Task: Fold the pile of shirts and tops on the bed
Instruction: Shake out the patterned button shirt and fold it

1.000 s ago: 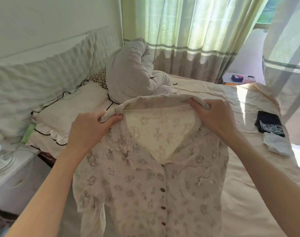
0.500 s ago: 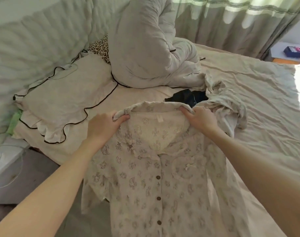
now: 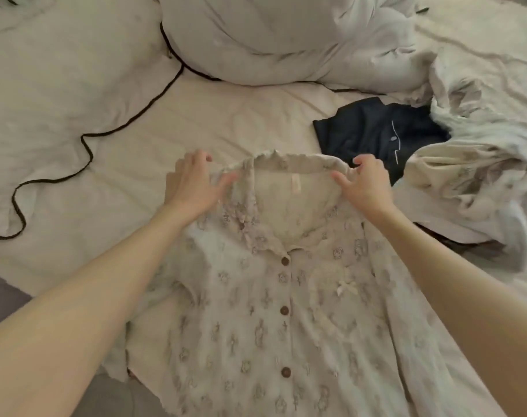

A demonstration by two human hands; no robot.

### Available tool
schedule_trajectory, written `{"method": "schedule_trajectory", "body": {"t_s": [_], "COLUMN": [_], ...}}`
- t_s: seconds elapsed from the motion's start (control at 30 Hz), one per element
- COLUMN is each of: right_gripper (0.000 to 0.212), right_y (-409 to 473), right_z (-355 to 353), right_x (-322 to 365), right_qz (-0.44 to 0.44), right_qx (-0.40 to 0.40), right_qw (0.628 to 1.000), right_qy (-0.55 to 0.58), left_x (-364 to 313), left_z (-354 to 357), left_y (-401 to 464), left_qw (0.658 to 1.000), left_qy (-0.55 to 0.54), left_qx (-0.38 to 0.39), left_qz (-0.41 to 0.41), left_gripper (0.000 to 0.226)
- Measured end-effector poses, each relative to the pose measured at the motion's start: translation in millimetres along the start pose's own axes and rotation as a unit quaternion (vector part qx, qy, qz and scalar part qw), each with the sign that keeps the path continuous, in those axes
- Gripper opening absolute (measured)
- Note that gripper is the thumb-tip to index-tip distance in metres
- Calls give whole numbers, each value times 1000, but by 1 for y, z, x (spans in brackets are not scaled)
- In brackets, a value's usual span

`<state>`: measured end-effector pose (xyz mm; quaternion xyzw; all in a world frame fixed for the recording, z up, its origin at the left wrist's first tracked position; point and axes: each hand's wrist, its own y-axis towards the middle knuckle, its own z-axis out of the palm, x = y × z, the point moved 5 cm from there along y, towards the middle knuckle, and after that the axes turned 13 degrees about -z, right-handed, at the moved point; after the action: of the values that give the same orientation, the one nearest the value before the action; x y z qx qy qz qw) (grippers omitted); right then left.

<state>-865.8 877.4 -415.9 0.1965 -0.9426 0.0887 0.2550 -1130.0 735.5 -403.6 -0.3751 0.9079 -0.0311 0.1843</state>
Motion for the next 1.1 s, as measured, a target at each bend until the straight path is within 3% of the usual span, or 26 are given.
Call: {"method": "schedule_trajectory", "body": {"t_s": [0.13, 0.23, 0.37, 0.47, 0.57, 0.7, 0.77, 0.83, 0.97, 1.03, 1.1], "right_gripper": [60, 61, 62, 64, 73, 62, 54, 50, 45, 43, 46], "right_y": [-52, -99, -137, -147, -149, -145, -145, -150, -171, -182, -194], "right_z": [37, 85, 155, 190, 209, 196, 172, 140, 67, 26, -7], "right_x": [18, 40, 73, 76, 67, 72, 73, 68, 33, 1, -46], "right_qz": [-123, -157, -210, -207, -186, -172, -154, -123, -4, 117, 282], "right_qx": [-38, 58, 182, 243, 278, 280, 220, 130, -33, -137, -256], "right_qw": [986, 981, 954, 938, 931, 939, 962, 984, 997, 974, 890], "right_qy": [-107, -100, -113, -133, -149, -97, -41, 7, 70, 137, 251], "left_x": [59, 125, 196, 225, 233, 219, 190, 145, 59, 21, -11], "left_z": [35, 44, 32, 29, 33, 23, 24, 33, 65, 84, 108], "left_y": [-17, -33, -32, -30, -34, -42, -54, -72, -119, -144, -166], "left_qw": [997, 993, 990, 986, 984, 985, 988, 998, 996, 986, 969], "left_qy": [1, 5, 24, 5, 12, 22, -15, -22, -17, -1, 42], "left_qx": [67, 87, 52, 76, 102, -3, -31, -28, 57, 120, 197], "left_qz": [-29, -74, -128, -148, -144, -172, -148, -52, 69, 120, 144], "left_gripper": [58, 52, 50, 52, 35, 19, 34, 48, 57, 60, 63]}}
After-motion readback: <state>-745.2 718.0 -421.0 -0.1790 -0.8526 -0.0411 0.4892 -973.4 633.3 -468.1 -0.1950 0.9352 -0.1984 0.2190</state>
